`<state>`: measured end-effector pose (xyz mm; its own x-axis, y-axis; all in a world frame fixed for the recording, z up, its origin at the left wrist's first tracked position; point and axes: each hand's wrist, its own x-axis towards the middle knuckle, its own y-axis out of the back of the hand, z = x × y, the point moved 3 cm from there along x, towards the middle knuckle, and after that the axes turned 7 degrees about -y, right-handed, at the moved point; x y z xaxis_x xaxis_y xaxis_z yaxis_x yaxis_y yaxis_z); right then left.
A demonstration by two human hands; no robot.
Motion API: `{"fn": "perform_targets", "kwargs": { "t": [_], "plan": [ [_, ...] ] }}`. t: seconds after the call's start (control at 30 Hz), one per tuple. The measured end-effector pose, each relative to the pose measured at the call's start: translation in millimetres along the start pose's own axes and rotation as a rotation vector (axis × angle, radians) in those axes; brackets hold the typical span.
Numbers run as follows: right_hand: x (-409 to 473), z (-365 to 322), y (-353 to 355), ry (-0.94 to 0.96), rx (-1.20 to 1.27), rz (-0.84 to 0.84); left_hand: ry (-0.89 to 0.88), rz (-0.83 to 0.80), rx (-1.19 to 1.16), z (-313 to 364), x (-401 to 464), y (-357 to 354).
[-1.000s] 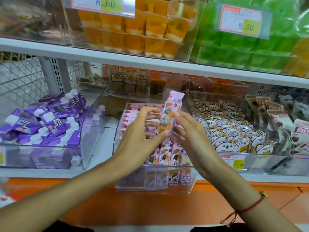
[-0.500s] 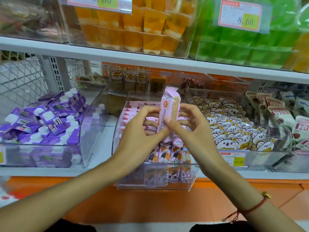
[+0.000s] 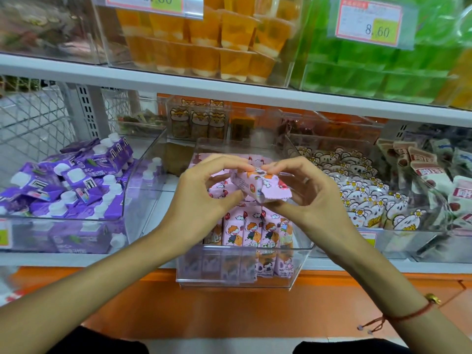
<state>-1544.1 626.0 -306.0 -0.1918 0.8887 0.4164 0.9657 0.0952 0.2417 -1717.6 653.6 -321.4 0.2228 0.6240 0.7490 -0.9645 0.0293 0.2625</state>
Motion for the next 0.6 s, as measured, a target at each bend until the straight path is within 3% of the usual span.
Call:
{"fn": "perform_targets", "kwargs": {
  "t": [0.17, 0.47, 0.6],
  "plan": [
    [-2.7, -7.9, 0.7, 0.019, 0.02, 0.062, 0.112, -0.008, -0.108, -4.6, -1.1, -3.9],
    [-5.3, -14.2, 1.3, 0.05, -0.027, 0.114, 0.126, -0.053, -0.127, -2.7, -2.0, -5.8],
    [-4.4, -14.0, 4.4, 0.054, -0.075, 0.173, 0.184, -0.14, -0.157, -3.2, -2.9, -10.0]
  ]
}}
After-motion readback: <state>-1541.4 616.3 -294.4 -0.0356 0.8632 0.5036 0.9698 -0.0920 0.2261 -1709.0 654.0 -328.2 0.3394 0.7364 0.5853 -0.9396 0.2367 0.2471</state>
